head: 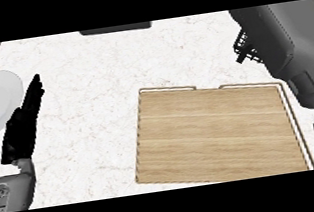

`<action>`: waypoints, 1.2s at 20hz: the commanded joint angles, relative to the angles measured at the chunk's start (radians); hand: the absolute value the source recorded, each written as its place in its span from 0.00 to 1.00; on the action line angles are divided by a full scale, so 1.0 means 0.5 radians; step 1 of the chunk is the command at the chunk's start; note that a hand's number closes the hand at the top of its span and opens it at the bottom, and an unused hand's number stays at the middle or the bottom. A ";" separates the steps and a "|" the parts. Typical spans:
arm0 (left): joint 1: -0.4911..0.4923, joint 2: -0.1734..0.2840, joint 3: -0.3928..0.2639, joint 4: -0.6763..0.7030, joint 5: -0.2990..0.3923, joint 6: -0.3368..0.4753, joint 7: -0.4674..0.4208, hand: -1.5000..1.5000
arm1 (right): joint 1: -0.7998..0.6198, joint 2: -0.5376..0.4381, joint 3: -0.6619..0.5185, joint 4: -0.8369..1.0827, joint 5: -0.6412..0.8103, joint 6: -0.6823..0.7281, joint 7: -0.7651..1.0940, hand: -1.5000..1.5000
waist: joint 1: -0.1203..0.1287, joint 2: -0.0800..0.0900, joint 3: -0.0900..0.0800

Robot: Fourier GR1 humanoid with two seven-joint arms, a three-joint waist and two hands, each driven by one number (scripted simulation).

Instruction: Pick the bell pepper from the tray and place it in the tiered basket

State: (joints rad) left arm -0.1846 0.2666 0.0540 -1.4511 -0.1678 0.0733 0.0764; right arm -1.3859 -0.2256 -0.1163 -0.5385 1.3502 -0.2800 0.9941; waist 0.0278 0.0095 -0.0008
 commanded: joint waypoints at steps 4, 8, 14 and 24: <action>0.024 -0.020 0.005 0.049 -0.023 0.020 -0.093 0.50 | 0.049 -0.273 0.085 0.319 0.202 0.179 0.010 1.00 | -0.003 0.012 -0.002; 0.080 -0.007 0.016 -0.073 0.016 -0.032 0.015 0.50 | 0.034 -0.372 0.080 0.273 0.193 0.279 -0.064 1.00 | -0.020 -0.013 0.001; 0.056 -0.049 -0.010 -0.083 -0.052 0.017 0.060 0.50 | 0.184 -0.494 -0.001 0.298 0.086 0.215 -0.370 1.00 | -0.028 -0.010 0.002; 0.076 0.016 0.099 -0.008 -0.007 -0.052 -0.037 0.50 | 0.449 -0.451 -0.199 0.140 -0.223 0.192 -0.595 1.00 | -0.042 -0.019 0.002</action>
State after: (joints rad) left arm -0.1586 0.2587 0.0843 -1.4422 -0.1805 0.0615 0.0513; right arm -1.2081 -0.4480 -0.1851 -0.4390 1.2906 -0.1985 0.7415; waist 0.0091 0.0026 0.0000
